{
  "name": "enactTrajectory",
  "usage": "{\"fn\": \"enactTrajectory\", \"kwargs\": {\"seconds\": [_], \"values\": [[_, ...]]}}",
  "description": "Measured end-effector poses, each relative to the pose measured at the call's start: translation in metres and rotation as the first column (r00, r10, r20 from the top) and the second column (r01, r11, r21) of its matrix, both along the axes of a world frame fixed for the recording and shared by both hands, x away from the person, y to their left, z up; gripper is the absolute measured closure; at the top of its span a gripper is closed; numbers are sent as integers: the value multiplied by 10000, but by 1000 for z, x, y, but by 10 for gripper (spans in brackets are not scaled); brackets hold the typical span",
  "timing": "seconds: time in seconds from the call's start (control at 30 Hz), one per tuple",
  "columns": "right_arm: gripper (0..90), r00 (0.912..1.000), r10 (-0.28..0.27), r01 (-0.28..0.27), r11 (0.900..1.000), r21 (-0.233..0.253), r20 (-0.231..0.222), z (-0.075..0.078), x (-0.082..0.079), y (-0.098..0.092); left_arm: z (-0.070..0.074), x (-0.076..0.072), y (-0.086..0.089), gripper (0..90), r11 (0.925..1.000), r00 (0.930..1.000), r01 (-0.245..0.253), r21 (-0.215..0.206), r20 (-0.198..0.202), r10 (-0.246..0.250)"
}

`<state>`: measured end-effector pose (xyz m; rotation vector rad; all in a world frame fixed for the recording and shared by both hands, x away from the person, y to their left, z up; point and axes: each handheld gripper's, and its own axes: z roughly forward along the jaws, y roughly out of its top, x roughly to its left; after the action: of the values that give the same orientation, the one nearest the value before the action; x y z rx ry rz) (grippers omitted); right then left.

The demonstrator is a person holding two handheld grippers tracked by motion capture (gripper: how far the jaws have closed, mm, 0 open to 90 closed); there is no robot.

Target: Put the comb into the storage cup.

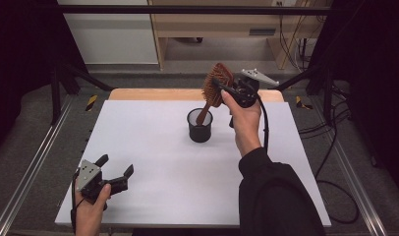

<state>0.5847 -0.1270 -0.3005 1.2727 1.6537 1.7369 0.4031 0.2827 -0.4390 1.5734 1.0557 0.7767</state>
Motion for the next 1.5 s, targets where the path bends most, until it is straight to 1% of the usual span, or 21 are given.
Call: {"fn": "enactTrajectory", "kwargs": {"seconds": [0.1,0.2,0.4,0.57,0.63,0.87,1.07,1.23,1.5], "values": [[513,9999,2,-5,9998,-216,-116,-5,3,5,0,0,0,36,10000,10000,18,-6,22,-18],[513,9999,10,-15,9992,-411,-115,-9,5,10,0,0,0,34,10000,10000,40,-3,1,-40],[513,9994,47,-64,9988,-488,-348,-20,10,18,0,0,-2,34,9999,9999,135,46,42,-135],[513,9989,27,-54,9983,-580,-469,-26,13,21,0,1,-3,28,9999,9999,133,-23,24,-133],[513,9985,20,-52,9983,-574,-550,-28,14,22,0,1,-3,28,9999,9999,165,25,30,-166],[512,9974,72,-119,9977,-668,-710,-36,18,26,0,1,-1,28,9999,9999,142,-65,50,-142],[512,9965,-30,-24,9979,-643,-830,-39,20,27,0,1,-2,28,9999,9999,159,-41,44,-159],[511,9958,66,-114,9986,-518,-916,-42,20,27,0,1,-1,28,9999,9999,127,-51,24,-127],[510,9949,-1,-52,9986,-525,-1005,-47,21,27,0,1,-2,28,9998,9999,165,-64,41,-165]]}}
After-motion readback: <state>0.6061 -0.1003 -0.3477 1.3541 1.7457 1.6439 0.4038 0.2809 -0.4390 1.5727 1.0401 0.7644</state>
